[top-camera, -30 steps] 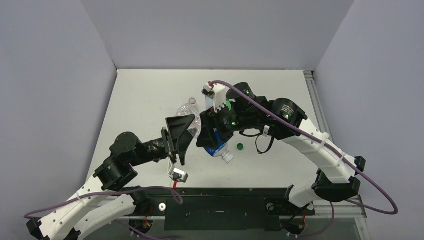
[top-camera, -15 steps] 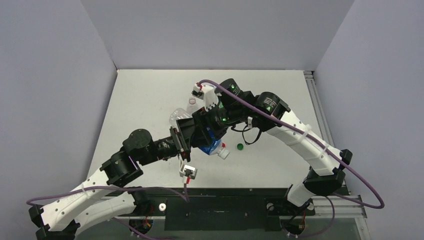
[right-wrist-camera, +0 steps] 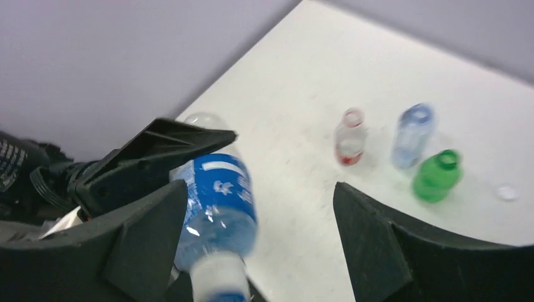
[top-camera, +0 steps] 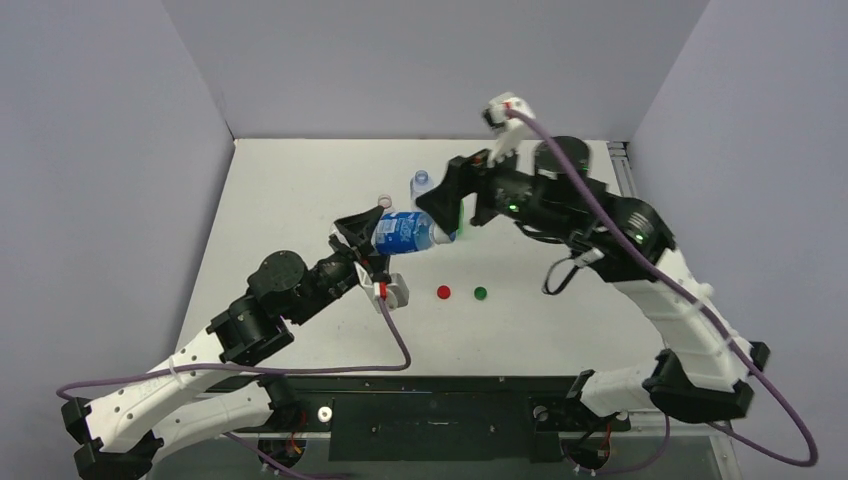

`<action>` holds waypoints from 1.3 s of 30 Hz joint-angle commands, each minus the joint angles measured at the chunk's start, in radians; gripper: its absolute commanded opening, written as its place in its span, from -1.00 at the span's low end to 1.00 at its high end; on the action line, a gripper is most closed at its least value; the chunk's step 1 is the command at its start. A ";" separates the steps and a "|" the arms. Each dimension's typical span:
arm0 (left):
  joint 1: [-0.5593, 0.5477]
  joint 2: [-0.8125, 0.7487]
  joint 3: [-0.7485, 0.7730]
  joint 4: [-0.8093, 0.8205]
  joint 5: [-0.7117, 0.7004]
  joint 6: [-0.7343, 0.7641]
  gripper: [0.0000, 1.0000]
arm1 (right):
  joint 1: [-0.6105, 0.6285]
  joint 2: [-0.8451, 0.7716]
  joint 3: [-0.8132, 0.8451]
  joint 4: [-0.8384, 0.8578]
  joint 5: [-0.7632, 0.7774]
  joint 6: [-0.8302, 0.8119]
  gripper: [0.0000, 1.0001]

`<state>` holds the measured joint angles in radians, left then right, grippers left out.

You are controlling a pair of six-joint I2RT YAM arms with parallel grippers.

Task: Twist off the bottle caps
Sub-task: Pick up the plastic bottle at the center of the board, then unscrew the bottle cap from the plastic bottle.

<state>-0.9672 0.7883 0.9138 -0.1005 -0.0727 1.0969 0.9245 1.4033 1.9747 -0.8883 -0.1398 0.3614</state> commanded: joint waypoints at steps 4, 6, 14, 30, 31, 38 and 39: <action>0.002 -0.004 0.045 0.195 -0.190 -0.542 -0.43 | -0.020 -0.257 -0.145 0.410 0.315 -0.067 0.63; 0.002 0.003 0.051 0.213 -0.192 -0.576 -0.41 | -0.019 -0.238 -0.126 0.403 0.306 -0.061 0.64; 0.001 0.010 0.067 0.226 -0.122 -0.620 -0.38 | -0.007 -0.140 -0.109 0.467 0.215 -0.004 0.44; 0.011 0.032 0.097 0.170 -0.151 -0.851 -0.40 | 0.060 -0.071 -0.119 0.553 0.094 0.052 0.22; 0.012 0.037 0.099 0.171 -0.145 -0.858 -0.40 | 0.060 -0.072 -0.132 0.557 0.093 0.059 0.20; 0.012 0.042 0.109 0.176 -0.131 -0.863 -0.40 | 0.060 -0.056 -0.139 0.555 0.097 0.062 -0.28; 0.012 0.041 0.106 0.174 -0.126 -0.861 -0.40 | 0.060 -0.053 -0.138 0.554 0.099 0.061 -0.40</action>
<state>-0.9600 0.8360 0.9680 0.0345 -0.2123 0.2619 0.9771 1.3621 1.8297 -0.3782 -0.0326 0.4183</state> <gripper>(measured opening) 0.466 0.375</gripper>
